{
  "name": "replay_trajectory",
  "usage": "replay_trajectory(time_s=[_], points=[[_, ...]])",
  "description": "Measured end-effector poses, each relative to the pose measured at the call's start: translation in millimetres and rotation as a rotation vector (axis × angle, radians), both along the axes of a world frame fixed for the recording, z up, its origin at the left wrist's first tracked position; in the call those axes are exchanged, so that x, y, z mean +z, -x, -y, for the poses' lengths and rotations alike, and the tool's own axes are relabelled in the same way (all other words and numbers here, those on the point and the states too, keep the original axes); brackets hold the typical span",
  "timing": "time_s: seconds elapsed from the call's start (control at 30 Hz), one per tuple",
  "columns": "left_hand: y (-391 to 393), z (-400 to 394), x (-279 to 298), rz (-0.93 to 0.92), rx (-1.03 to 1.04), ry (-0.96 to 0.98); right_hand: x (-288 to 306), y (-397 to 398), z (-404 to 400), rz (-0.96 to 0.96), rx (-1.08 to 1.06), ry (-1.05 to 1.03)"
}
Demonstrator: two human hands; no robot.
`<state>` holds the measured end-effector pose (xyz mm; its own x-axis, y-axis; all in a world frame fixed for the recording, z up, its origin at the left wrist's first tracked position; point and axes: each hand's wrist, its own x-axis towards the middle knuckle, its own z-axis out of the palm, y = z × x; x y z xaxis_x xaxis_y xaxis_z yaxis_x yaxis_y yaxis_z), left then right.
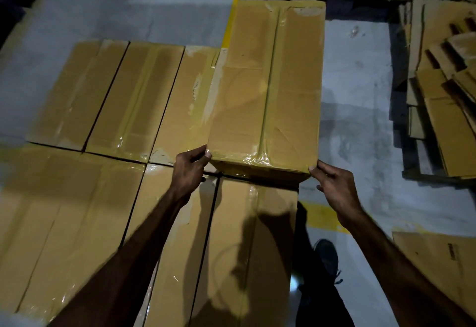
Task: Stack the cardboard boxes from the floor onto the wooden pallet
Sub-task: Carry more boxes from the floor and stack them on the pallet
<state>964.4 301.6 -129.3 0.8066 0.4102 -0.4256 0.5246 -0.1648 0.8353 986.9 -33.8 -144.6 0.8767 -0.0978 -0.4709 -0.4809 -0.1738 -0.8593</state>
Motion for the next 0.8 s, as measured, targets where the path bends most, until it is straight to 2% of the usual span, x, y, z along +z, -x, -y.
replay_trajectory(time_s=[0.8], points=[[4.5, -7.9, -11.6, 0.002, -0.018, -0.011, -1.0, 9.5, -0.2, -0.030, -0.056, 0.016]])
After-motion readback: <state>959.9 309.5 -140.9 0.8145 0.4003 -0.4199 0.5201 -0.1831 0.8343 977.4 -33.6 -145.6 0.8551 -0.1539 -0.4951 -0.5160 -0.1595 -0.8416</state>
